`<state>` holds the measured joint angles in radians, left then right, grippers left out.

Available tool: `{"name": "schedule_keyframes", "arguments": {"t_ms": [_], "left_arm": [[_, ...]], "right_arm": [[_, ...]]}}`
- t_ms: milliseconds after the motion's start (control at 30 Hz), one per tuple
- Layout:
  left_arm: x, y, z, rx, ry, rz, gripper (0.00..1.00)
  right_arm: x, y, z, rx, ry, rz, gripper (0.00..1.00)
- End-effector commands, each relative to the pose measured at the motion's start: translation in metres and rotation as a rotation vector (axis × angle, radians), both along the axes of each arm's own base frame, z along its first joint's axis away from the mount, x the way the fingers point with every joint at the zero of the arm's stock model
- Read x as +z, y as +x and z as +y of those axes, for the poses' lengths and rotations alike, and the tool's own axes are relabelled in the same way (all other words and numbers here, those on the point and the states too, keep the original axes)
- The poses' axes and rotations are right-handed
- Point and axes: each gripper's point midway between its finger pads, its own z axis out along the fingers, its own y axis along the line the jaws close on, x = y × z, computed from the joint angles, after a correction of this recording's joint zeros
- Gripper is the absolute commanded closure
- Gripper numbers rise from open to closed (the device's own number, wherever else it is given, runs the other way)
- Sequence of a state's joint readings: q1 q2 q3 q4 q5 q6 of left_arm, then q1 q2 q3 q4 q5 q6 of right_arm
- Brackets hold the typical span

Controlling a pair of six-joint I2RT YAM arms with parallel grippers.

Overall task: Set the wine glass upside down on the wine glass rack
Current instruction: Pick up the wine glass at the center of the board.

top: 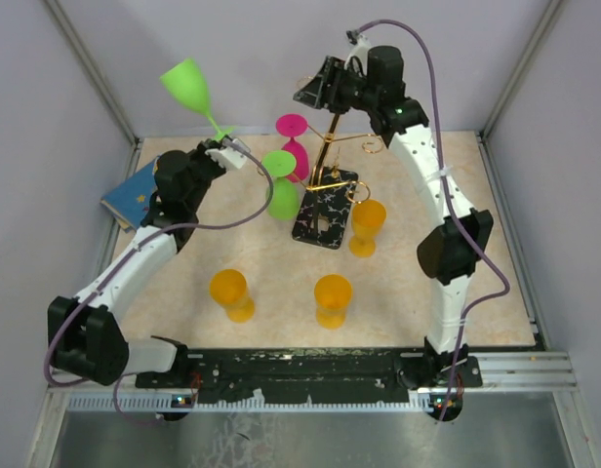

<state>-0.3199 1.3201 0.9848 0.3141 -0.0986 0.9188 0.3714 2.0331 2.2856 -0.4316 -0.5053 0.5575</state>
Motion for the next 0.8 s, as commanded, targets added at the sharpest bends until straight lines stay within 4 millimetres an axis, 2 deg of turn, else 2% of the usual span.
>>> {"name": "schedule_keyframes", "arguments": {"t_ms": [0,133,300,767], "left_arm": [[0.050,-0.017,-0.031,-0.185,-0.122,-0.029,1.00],[0.067,-0.031,-0.054,-0.321,-0.190,0.001,1.00],[0.074,-0.047,-0.081,-0.469,-0.278,0.054,1.00],[0.098,-0.072,-0.109,-0.660,-0.351,0.079,1.00]], "right_arm": [[0.059,-0.030,0.018,0.144,0.143,-0.172,0.41],[0.072,-0.043,0.038,0.245,0.181,-0.210,0.41],[0.081,-0.059,0.056,0.333,0.200,-0.263,0.40],[0.071,-0.073,0.069,0.399,0.200,-0.228,0.39]]}}
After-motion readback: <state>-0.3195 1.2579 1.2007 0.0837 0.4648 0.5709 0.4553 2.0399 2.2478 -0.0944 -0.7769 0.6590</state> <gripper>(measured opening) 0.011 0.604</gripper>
